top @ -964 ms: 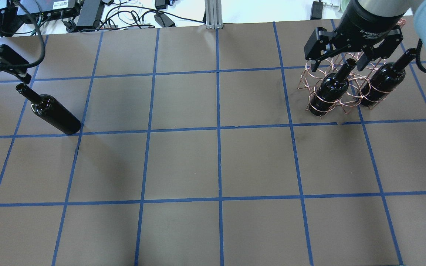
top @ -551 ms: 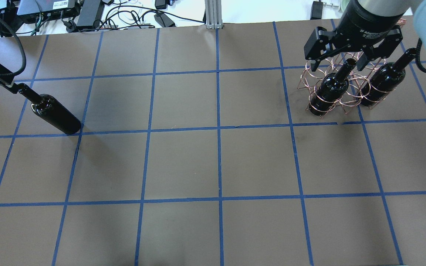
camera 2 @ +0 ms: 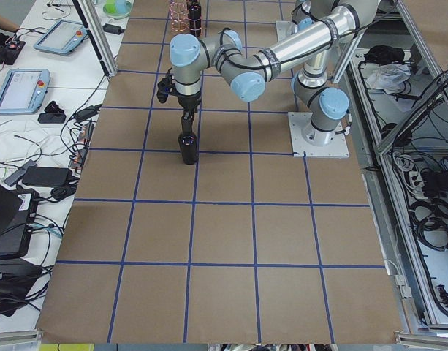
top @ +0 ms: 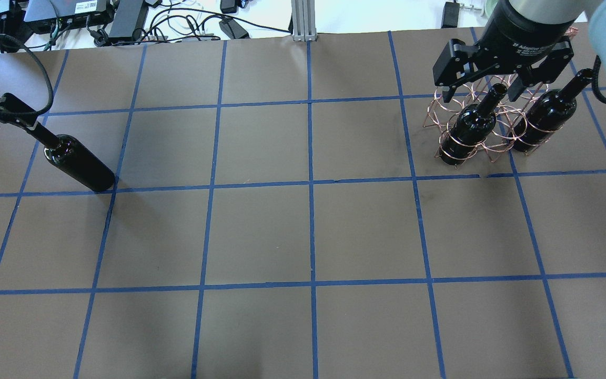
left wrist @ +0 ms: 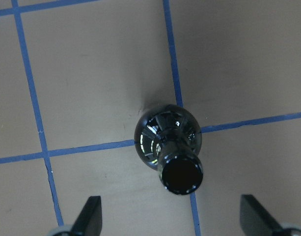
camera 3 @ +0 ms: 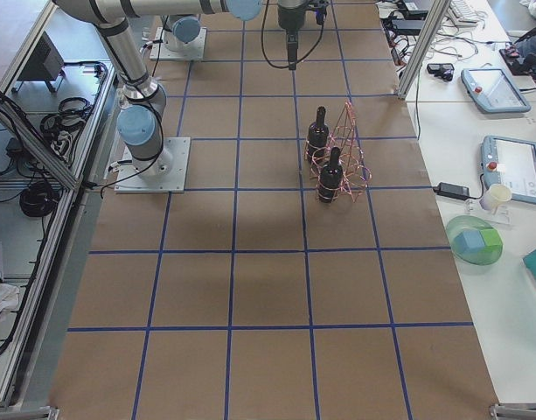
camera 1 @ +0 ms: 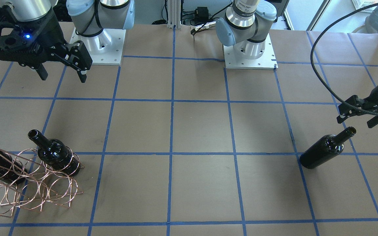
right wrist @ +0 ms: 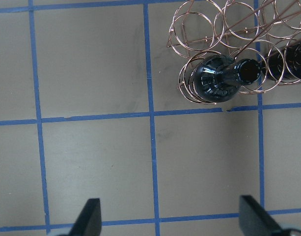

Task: Place wine into wine basket
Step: 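Close the left gripper on the bottle neck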

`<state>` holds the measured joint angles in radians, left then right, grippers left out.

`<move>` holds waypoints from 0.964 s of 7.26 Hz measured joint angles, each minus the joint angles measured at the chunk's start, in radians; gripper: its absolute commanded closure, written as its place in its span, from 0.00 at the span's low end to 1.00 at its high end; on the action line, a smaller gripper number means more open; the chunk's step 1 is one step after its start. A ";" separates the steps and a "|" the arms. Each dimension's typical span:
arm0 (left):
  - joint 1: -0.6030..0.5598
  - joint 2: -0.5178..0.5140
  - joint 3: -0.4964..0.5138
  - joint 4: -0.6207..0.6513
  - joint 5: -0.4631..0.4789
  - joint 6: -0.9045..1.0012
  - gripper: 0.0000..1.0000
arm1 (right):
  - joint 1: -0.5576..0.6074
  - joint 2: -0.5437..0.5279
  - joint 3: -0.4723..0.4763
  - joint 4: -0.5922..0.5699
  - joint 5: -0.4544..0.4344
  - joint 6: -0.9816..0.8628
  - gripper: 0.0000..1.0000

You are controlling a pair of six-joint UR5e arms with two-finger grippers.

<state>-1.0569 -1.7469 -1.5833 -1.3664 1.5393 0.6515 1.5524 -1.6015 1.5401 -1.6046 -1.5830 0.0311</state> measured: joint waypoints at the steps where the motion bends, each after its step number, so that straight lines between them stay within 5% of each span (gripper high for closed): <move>1: -0.001 -0.014 -0.001 0.011 -0.007 -0.004 0.02 | 0.000 0.000 0.000 0.000 0.000 0.000 0.00; 7: -0.026 -0.045 -0.019 0.053 -0.004 -0.102 0.02 | 0.000 0.000 0.000 0.002 0.001 0.005 0.00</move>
<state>-1.0828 -1.7919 -1.6026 -1.3136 1.5356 0.5498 1.5524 -1.6015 1.5401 -1.6030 -1.5817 0.0357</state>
